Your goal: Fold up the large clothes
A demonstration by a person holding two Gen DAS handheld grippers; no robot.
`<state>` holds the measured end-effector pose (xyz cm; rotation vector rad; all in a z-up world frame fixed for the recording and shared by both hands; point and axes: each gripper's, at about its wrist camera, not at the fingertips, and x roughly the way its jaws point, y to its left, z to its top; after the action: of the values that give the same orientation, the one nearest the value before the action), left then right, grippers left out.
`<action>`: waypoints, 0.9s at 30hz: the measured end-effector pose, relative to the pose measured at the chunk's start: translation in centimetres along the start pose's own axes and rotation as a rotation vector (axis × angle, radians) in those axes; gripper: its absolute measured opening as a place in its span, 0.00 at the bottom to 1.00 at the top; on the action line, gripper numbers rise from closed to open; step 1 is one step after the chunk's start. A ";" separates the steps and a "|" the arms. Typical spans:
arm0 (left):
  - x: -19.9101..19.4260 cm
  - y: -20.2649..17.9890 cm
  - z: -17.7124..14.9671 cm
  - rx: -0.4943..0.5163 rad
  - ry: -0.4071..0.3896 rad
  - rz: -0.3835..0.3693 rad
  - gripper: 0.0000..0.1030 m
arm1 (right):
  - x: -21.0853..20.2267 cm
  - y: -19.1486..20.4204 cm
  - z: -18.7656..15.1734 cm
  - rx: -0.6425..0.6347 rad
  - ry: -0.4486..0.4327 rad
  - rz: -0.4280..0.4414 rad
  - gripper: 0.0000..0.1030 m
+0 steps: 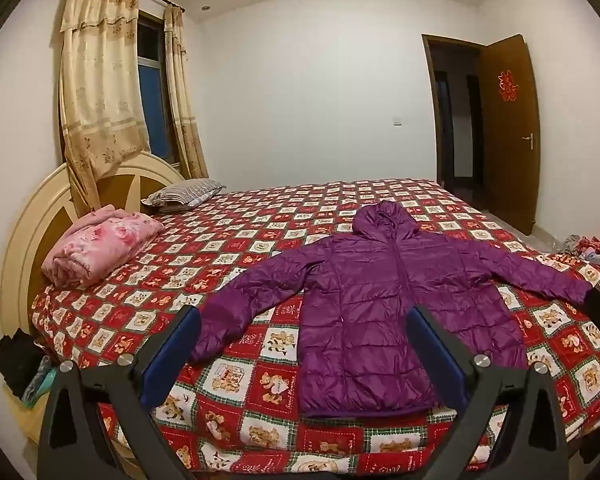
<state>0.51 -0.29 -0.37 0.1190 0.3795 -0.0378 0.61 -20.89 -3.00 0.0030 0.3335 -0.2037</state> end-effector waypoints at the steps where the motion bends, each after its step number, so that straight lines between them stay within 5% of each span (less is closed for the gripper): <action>1: 0.0 0.0 0.0 0.001 0.000 0.000 0.99 | 0.0 0.0 0.0 0.000 0.000 0.001 1.00; 27: 0.2 0.4 -0.2 -0.002 0.005 0.000 0.99 | 0.4 0.2 -0.3 -0.002 0.011 0.001 1.00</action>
<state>0.69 0.16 -0.61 0.1175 0.3846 -0.0376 0.91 -20.76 -3.37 0.0026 0.3449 -0.2024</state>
